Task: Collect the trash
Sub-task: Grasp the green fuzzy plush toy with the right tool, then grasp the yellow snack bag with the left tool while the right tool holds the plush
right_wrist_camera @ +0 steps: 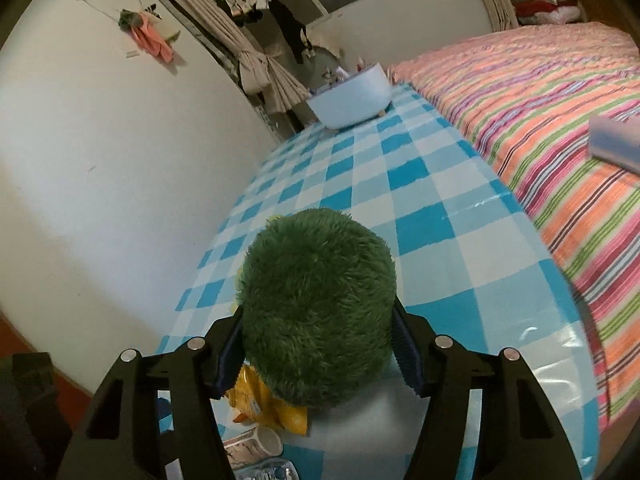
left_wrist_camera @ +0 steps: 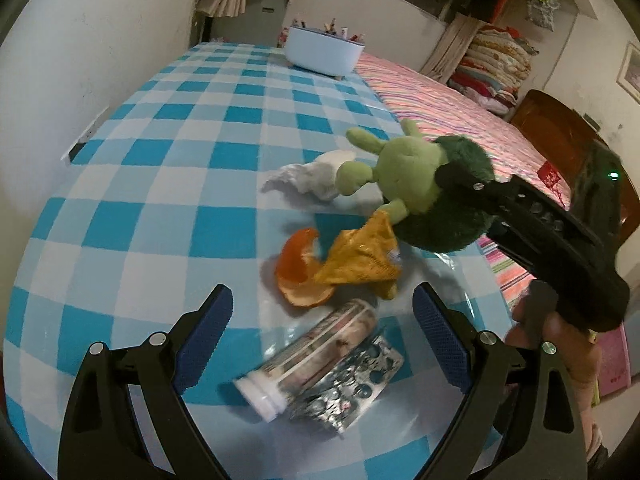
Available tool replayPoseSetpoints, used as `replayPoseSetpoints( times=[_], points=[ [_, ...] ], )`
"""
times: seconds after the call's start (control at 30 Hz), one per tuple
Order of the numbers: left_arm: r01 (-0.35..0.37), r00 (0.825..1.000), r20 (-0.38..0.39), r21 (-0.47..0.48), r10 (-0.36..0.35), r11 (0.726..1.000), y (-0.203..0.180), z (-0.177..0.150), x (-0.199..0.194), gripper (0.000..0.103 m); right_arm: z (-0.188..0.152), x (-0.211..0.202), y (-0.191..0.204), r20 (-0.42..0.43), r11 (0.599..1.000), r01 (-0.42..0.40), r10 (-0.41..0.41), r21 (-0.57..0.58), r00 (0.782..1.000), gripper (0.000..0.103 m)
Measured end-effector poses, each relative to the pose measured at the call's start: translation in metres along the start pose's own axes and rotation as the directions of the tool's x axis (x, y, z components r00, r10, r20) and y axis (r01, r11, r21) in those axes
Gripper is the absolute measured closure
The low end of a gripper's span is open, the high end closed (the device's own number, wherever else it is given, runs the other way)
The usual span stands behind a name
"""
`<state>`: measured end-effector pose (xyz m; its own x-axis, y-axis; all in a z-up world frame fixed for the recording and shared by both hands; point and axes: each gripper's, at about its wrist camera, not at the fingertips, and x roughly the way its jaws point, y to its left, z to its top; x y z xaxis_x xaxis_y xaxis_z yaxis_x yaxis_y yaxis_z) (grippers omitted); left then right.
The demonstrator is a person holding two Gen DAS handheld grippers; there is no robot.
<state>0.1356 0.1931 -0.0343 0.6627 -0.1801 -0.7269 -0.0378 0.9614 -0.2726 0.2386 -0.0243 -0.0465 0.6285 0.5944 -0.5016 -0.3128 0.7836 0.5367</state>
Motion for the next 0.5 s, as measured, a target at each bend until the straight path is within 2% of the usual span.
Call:
replayPoseSetpoints(
  times=[0.33,0.5],
  points=[
    [0.006,0.999,0.037,0.083,-0.010,0.997,-0.038,0.009,0.013,0.013,0.005,-0.040,-0.019,0.057,0.997,-0.049,0.046,0.057,0.997,0.042],
    [-0.010,1.000,0.019,0.109,0.008,0.994,-0.050,0.015,0.034,0.013,0.006,-0.055,-0.025,0.071,0.996,-0.063,0.059,0.057,0.996,0.042]
  ],
)
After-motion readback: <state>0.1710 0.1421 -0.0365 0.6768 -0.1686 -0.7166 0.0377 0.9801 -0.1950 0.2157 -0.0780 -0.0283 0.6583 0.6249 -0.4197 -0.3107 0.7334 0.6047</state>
